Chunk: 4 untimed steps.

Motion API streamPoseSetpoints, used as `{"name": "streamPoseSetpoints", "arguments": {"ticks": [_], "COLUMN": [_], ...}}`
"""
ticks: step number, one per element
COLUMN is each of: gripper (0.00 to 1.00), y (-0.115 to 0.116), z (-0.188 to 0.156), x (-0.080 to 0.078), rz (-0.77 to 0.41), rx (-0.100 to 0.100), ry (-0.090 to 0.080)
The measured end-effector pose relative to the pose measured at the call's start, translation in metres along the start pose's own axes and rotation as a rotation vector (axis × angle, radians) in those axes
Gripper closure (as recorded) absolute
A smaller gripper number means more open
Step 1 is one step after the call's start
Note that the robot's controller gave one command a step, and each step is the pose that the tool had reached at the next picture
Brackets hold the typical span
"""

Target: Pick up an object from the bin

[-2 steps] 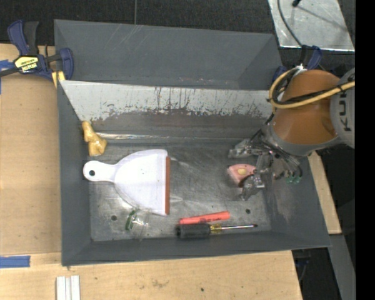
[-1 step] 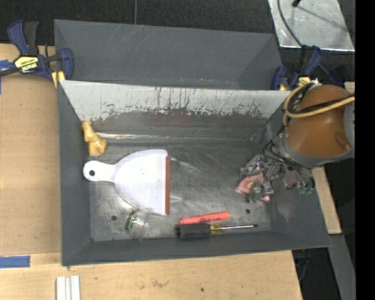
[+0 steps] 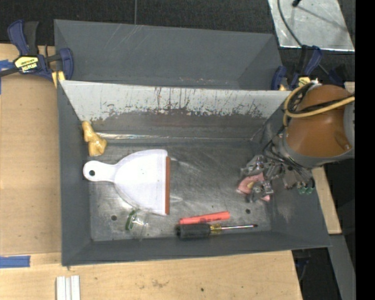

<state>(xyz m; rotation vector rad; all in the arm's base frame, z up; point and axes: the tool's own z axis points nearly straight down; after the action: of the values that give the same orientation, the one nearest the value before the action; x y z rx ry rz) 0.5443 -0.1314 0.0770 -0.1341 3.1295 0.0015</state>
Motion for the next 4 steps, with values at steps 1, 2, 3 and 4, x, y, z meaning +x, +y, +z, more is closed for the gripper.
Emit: {"name": "streamPoseSetpoints", "arguments": {"ticks": [1, 2, 3, 4], "gripper": [1.00, 0.00, 0.00, 0.00], "y": [0.004, 0.004, 0.004, 0.019], "z": [-0.156, -0.155, -0.155, -0.123], "x": [-0.009, -0.009, -0.009, -0.001], "rz": [-0.029, -0.028, -0.028, 0.040], "rx": [0.003, 0.001, 0.001, 0.004], "ry": [0.002, 0.005, 0.005, -0.001]}}
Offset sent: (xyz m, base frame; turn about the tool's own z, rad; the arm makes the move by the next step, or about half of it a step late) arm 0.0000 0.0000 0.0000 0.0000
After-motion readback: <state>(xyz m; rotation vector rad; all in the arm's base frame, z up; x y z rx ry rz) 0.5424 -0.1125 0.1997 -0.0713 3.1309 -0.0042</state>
